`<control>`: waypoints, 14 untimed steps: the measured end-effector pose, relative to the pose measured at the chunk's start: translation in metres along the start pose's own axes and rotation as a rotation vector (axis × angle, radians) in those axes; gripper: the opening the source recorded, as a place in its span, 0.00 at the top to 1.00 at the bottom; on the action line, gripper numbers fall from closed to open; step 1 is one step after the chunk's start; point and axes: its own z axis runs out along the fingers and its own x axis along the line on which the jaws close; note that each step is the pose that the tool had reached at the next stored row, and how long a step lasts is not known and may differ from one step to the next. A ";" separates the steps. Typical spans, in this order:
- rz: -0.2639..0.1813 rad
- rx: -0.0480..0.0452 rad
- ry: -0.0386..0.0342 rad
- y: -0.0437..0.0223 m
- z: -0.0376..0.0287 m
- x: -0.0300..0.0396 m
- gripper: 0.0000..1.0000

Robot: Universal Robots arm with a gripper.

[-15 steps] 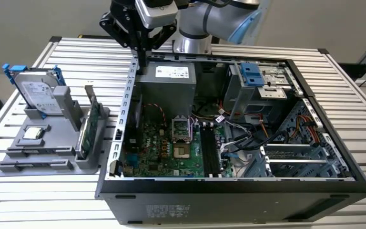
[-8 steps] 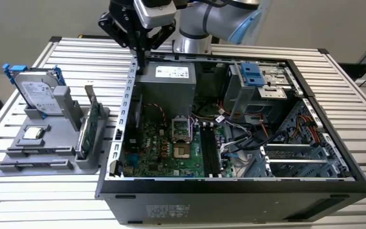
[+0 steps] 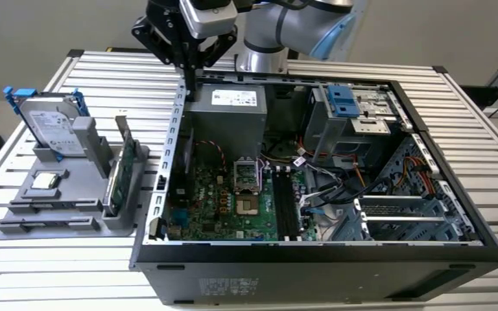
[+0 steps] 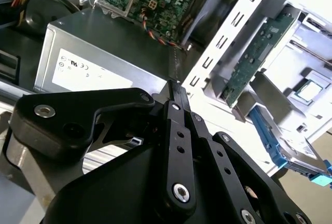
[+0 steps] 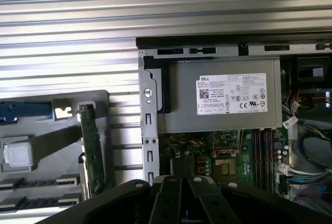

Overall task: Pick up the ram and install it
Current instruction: 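Reach for the ram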

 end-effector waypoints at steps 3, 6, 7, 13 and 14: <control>0.000 -0.0001 0.0001 -0.0001 0.0000 0.0009 1.00; 0.000 0.0000 0.0002 -0.0001 0.0000 0.0018 1.00; 0.000 0.0000 0.0002 -0.0001 0.0000 0.0022 1.00; 0.000 0.0000 0.0004 -0.0003 0.0000 0.0040 1.00; 0.000 0.0000 0.0004 -0.0003 0.0000 0.0043 1.00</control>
